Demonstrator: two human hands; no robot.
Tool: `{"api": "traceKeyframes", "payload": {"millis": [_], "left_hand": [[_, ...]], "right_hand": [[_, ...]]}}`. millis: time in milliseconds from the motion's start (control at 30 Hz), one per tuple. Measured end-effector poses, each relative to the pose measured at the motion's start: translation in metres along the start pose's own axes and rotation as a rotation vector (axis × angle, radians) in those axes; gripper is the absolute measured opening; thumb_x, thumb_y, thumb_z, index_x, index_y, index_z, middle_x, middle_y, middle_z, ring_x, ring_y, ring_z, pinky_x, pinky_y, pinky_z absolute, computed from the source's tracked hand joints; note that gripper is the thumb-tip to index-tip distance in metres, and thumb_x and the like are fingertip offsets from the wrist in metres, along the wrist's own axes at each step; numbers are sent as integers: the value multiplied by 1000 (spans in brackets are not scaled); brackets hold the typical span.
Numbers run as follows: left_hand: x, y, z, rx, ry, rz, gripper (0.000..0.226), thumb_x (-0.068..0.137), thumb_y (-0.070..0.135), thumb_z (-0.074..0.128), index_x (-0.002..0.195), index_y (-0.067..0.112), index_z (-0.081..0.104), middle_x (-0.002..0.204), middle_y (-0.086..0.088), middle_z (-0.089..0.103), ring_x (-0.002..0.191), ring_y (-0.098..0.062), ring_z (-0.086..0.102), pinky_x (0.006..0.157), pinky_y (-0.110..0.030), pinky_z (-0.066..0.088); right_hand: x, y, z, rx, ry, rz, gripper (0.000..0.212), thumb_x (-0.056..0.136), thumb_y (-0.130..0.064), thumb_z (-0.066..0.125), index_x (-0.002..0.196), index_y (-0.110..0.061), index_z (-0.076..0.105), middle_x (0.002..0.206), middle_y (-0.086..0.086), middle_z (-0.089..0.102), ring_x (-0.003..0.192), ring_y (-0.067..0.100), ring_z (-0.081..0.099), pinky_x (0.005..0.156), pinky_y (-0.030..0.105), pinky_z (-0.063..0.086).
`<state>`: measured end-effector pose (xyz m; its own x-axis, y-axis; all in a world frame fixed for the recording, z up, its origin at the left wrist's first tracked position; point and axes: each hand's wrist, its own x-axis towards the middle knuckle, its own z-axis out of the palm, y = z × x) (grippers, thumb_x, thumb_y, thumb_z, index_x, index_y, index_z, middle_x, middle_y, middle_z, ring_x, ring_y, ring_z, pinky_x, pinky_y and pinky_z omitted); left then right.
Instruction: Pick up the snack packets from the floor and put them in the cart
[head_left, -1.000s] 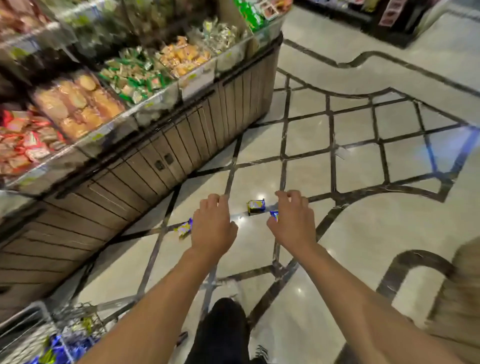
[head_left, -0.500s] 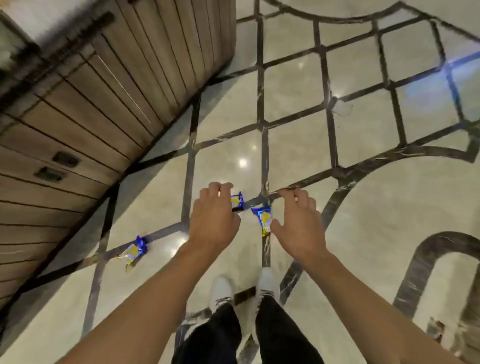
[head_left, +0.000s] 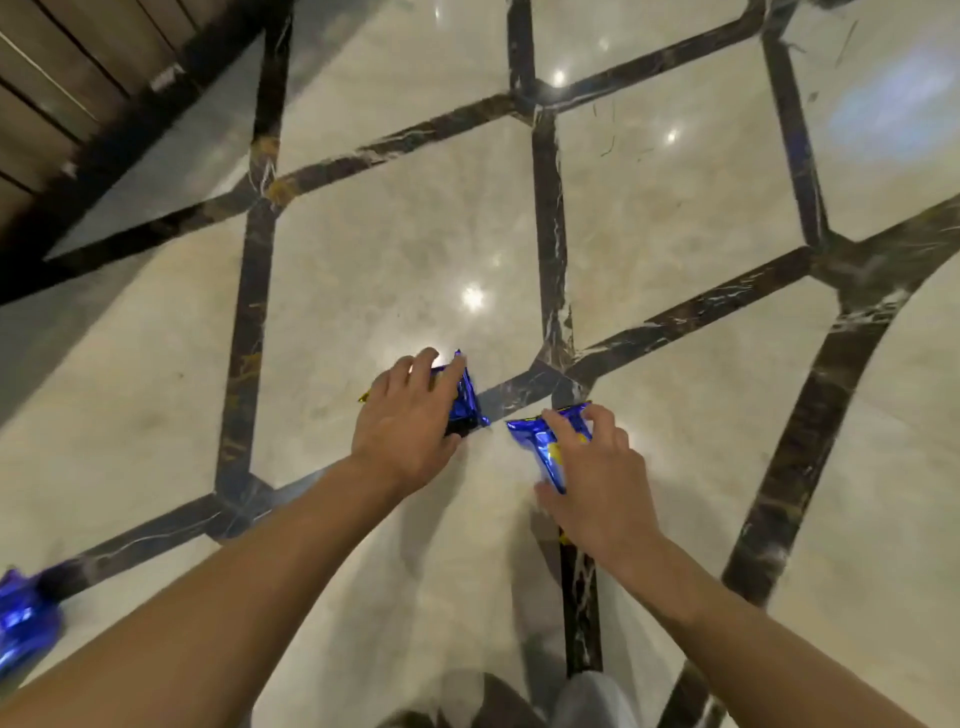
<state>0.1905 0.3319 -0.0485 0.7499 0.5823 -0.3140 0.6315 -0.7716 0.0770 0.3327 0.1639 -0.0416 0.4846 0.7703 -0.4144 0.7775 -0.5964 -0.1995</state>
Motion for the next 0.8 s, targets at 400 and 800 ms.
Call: {"api": "traceKeyframes", "payload": {"millis": [400, 800], "left_hand": [[-18, -17, -48, 3, 74, -26, 66, 75, 36, 75, 132, 27, 43, 112, -9, 53, 91, -31, 51, 75, -39, 40], [-246, -4, -462, -237, 199, -371, 64, 84, 40, 67, 136, 30, 31, 127, -6, 44, 109, -27, 46, 84, -42, 40]], "right_hand": [[10, -14, -48, 33, 13, -14, 70, 80, -20, 66, 142, -30, 34, 130, 10, 44, 104, 32, 49, 68, 39, 46], [-194, -205, -422, 214, 91, -157, 62, 85, -23, 69, 136, -27, 34, 131, 10, 40, 113, 32, 51, 81, 45, 54]]}}
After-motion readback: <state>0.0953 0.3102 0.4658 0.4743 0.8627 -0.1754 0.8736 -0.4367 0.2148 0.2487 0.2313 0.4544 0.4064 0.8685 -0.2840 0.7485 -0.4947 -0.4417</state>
